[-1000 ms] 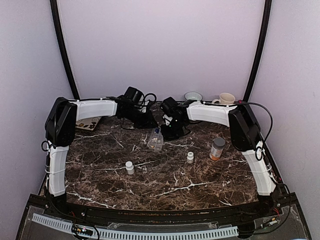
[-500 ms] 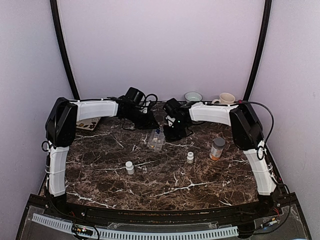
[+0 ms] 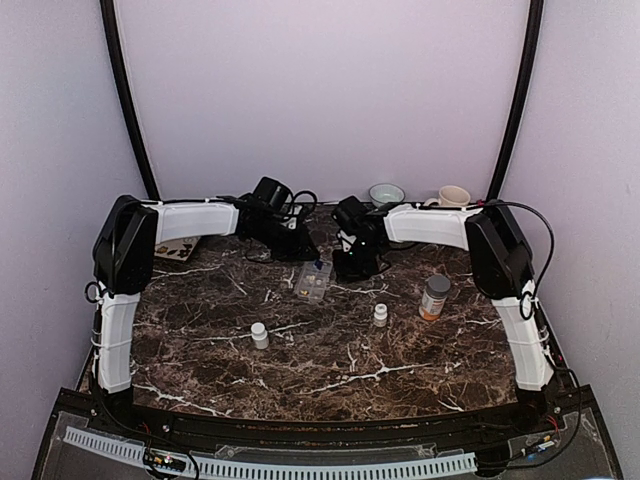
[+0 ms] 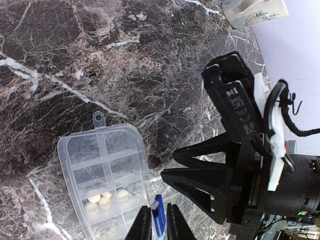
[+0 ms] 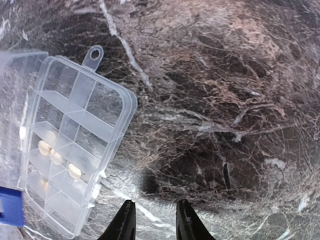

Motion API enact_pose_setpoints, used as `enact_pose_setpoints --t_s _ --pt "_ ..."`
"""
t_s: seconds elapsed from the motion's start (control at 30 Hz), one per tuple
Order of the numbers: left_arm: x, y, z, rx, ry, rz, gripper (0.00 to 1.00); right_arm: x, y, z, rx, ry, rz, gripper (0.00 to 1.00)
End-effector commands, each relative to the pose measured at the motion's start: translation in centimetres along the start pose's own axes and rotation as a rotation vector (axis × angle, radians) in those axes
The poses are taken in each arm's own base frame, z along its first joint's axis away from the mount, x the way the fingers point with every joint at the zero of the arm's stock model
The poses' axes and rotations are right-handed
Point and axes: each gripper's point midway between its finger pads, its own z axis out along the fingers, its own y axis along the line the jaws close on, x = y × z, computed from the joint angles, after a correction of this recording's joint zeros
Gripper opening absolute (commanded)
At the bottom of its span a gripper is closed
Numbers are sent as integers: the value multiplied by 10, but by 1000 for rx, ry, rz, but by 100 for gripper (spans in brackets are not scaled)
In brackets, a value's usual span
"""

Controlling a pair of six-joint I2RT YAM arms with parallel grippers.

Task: Sort the pills into containers
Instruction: Close the lid of the pill container.

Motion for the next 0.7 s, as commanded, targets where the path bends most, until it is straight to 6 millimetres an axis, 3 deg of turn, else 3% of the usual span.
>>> enact_pose_setpoints --t_s 0.0,0.17,0.47,0.67 --pt "14 1 8 -1 39 -17 14 -22 11 -31 -81 -81 30 32" --pt "16 1 9 0 43 -21 14 -32 17 -42 -156 -123 71 34" --pt "16 -3 11 21 45 -30 14 -29 24 -36 -214 -87 98 34" --pt "17 -5 11 27 49 -30 14 -33 31 -48 -381 -113 172 37"
